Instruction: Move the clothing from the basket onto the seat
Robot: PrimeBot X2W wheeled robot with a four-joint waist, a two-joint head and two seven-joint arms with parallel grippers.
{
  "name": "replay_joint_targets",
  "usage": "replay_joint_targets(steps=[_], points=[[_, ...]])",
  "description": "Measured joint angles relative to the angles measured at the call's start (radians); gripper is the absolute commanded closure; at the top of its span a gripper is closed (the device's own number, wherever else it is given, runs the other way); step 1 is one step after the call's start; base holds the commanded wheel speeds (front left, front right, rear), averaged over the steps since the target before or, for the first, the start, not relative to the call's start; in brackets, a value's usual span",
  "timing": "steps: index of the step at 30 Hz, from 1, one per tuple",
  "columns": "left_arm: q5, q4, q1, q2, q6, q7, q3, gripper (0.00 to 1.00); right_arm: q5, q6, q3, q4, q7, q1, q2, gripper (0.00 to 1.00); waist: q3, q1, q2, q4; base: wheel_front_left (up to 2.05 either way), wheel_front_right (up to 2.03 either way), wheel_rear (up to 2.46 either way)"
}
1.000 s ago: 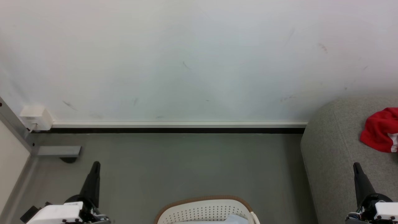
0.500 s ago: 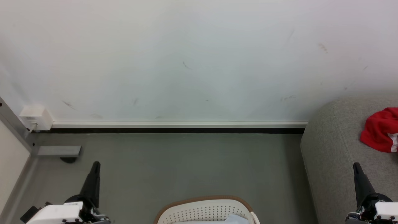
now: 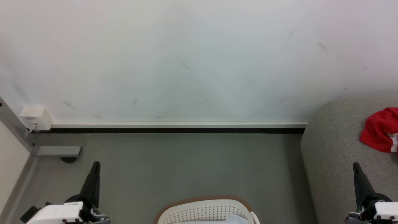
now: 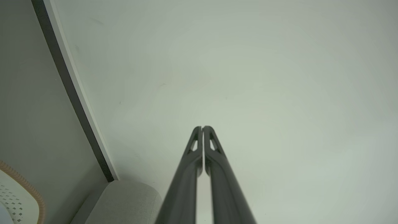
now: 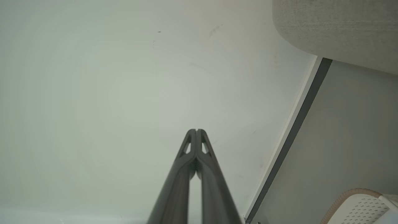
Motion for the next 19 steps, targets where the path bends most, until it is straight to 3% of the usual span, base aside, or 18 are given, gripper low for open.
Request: replay_joint_targets(steps=[19], points=[[0.0,0.0,0.0,0.0,0.0,0.0,0.0,1.0,0.004,0.0,0.007,0.0,-0.006,0.0,-0.005,1.0,0.0,0.0,0.0,0.0,0.0,0.0,0.0]])
